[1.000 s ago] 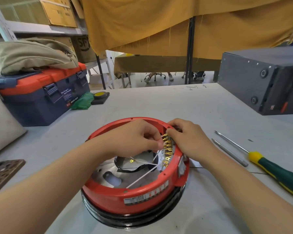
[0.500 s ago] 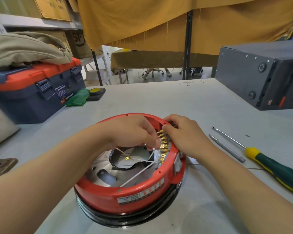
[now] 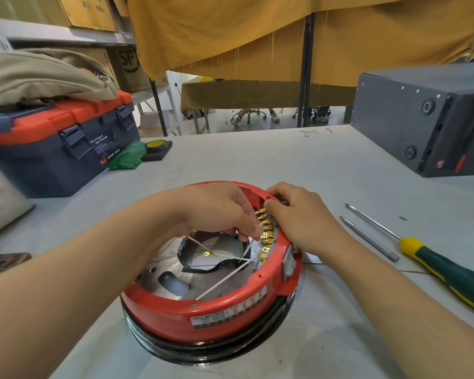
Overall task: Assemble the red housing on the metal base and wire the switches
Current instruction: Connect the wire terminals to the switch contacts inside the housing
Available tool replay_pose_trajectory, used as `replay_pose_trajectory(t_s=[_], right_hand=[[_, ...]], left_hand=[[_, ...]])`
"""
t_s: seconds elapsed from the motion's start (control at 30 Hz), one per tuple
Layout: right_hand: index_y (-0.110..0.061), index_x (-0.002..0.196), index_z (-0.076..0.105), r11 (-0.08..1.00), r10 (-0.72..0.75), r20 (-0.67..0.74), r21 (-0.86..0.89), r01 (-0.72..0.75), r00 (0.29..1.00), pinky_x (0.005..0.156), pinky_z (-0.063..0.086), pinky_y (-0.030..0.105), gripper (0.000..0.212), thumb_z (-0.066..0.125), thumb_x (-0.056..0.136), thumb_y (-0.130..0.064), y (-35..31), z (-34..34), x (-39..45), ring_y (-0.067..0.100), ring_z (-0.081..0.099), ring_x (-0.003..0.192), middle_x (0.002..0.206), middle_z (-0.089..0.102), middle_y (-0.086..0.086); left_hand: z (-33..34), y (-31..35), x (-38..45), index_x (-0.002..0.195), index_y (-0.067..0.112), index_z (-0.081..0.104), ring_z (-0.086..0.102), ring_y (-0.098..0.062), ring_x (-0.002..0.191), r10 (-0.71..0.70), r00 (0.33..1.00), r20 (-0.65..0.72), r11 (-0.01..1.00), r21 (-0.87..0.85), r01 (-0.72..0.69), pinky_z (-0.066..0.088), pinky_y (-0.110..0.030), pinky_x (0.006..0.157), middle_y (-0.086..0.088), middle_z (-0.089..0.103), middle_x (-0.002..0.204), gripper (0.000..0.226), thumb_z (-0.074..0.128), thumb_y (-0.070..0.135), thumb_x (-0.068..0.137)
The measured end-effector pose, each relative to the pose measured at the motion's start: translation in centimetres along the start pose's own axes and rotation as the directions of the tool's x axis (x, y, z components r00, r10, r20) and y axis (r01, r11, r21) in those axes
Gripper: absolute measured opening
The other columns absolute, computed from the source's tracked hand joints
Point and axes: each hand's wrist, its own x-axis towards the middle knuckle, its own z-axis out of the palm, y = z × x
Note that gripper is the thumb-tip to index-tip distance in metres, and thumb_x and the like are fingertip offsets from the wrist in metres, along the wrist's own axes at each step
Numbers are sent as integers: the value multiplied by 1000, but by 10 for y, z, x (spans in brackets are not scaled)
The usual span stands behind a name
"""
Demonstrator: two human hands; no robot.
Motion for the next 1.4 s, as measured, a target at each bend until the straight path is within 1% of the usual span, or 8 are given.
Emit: replay_pose_trajectory(t_s=[0.4, 0.6, 0.8, 0.97, 1.1, 1.2, 1.33, 1.4], right_hand=[[-22, 104, 64, 1000, -6, -3, -1, 6, 1000, 54, 38, 14, 20, 47, 93, -24, 0, 1, 0, 1, 55, 71, 84, 61, -7], [-21, 103, 63, 1000, -7, -3, -2, 7, 1000, 55, 39, 16, 20, 46, 93, -24, -1, 1, 0, 3, 56, 70, 83, 62, -6], [-20, 103, 63, 1000, -7, -6, -7, 7, 1000, 54, 39, 18, 20, 46, 93, -23, -2, 1, -1, 4, 56, 70, 84, 62, -4], [-20, 103, 64, 1000, 2, -5, 0, -2, 1000, 53, 38, 21, 21, 46, 93, -23, -1, 1, -1, 8, 55, 67, 83, 62, -3], [-22, 102, 64, 1000, -5, -7, -6, 5, 1000, 49, 34, 18, 20, 46, 93, -23, 0, 2, -1, 5, 54, 61, 82, 63, -4], [-22, 102, 64, 1000, -8, -9, -13, 8, 1000, 51, 37, 16, 21, 46, 92, -23, 0, 2, 0, 4, 55, 67, 85, 65, -2], [-22, 102, 65, 1000, -6, -8, -2, 6, 1000, 54, 39, 18, 21, 46, 92, -22, 0, 1, -1, 5, 56, 71, 87, 65, -1], [-22, 103, 64, 1000, -9, -6, -5, 9, 1000, 54, 38, 18, 21, 46, 92, -23, 0, 2, -1, 5, 56, 70, 87, 65, -2]], left_hand=[[-6, -1, 6, 69, 6, 69, 44, -17, 66, -35, 991, 128, 996, -78, 45, 31, -25, 63, 0, 58, 57, 14, 64, 5, 82], [-8, 0, 9, 69, 6, 69, 43, -18, 67, -48, 987, 156, 996, -68, 59, 29, -26, 62, 0, 58, 56, 14, 65, 6, 82], [-7, 0, 8, 67, 8, 70, 45, -17, 65, -53, 991, 122, 996, -70, 62, 30, -25, 62, 2, 60, 55, 15, 66, 8, 82], [-6, 5, 6, 65, 11, 70, 48, -7, 52, -20, 998, 52, 1000, -11, 21, 37, -20, 59, 5, 62, 55, 16, 69, 12, 81], [-4, 6, 1, 74, 4, 72, 53, -6, 52, 68, 997, -38, 996, 67, -65, 44, -13, 56, -1, 68, 64, 12, 72, 16, 79], [-1, 2, -4, 76, 5, 72, 56, -7, 55, 136, 988, -79, 989, 63, -131, 46, -17, 60, -6, 71, 70, 13, 73, 17, 79], [2, -3, -8, 77, 16, 72, 58, -4, 59, 216, 971, -101, 973, 107, -205, 47, -22, 62, 4, 70, 67, 9, 70, 23, 82], [4, -6, -10, 77, 19, 73, 54, -2, 55, 254, 960, -117, 963, 119, -241, 43, -19, 57, 7, 68, 65, 8, 69, 24, 82]])
